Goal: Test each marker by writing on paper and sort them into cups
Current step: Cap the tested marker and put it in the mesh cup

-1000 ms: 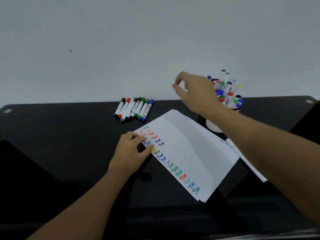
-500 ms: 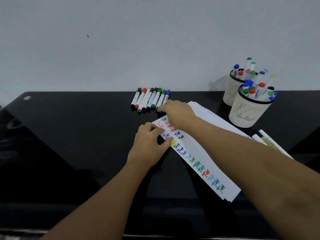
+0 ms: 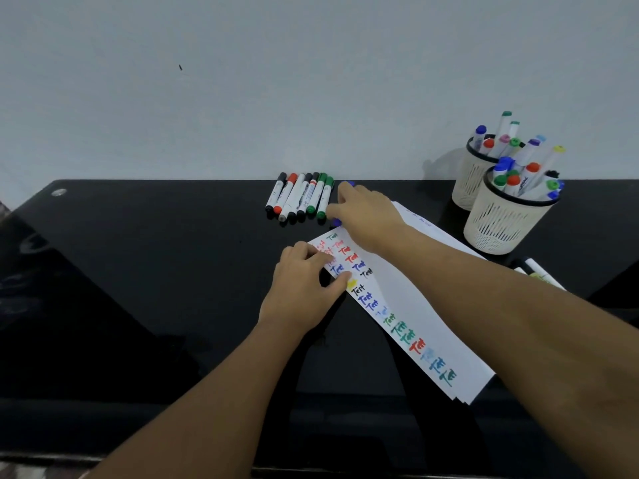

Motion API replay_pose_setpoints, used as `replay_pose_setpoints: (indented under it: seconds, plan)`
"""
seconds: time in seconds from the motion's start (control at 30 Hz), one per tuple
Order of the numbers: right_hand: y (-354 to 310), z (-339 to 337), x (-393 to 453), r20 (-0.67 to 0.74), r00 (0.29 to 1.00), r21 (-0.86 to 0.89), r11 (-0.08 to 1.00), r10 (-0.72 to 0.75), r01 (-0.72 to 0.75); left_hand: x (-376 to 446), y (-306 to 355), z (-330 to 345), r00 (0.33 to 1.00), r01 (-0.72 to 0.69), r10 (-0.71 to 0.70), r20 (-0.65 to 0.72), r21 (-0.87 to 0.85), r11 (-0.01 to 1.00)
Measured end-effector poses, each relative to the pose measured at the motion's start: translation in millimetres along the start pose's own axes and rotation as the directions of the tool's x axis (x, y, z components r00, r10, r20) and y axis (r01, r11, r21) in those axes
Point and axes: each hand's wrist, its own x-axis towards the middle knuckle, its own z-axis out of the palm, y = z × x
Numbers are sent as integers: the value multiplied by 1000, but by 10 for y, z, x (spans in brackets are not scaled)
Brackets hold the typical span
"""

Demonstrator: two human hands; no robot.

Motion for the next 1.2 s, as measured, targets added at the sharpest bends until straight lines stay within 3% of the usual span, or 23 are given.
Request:
replay_pose_setpoints:
  seconds: [0.1,0.17,0.2,0.3,0.43,0.5,0.63,0.67,0.7,0.77,0.8,0.83,0.9,1.0,1.2]
  plan:
    - [54,-23,-85,-281,960,46,999,-12,26,4,32,-16,1000,16,-16,12,-9,1000]
    - [13,-140,-214,-413,899,323,946,145,-4,10,57,-41,999,43,-42,23,-35,998]
    - [-20,-209,-299,-404,877,487,873,261,-36,13,68,-54,998,61,-60,23,-63,996]
    - [-113,-358,-575,-297,787,863,504,541,-21,14,97,-95,995,98,-99,1,-121,988]
    - [-194,-379,-918,-72,737,992,125,672,-18,16,112,-112,995,99,-97,25,-106,989]
    - [-230,-319,-1059,51,742,998,-13,668,-57,11,111,-122,997,71,-68,32,-85,994]
    - [-185,-176,-1228,228,756,973,-177,614,-150,-1,89,-125,999,-3,4,48,-18,1000]
    - [-155,-162,-1251,223,770,975,-125,598,-185,0,80,-123,999,-18,19,49,-16,1000]
    - [-117,-146,-1273,174,796,970,40,579,-242,-1,76,-121,998,-34,35,49,-15,999]
    - [-47,-66,-1298,-23,866,769,562,500,-304,-7,73,-120,996,-75,75,39,-4,997]
    - [-20,-35,-1296,-144,899,581,771,414,-262,-14,75,-120,995,-98,98,31,1,995]
    - [-10,-46,-1275,-212,928,411,889,307,-200,-26,79,-120,993,-120,120,21,1,993]
    - [-40,-124,-1172,-158,981,252,965,112,-69,-46,87,-119,987,-163,163,-2,0,987]
    - [-124,-215,-1014,45,998,271,962,-47,33,-53,78,-107,979,-200,200,-29,0,980]
    - [-81,-216,-1014,104,991,245,968,-80,52,-46,55,-90,977,-211,211,4,-13,977]
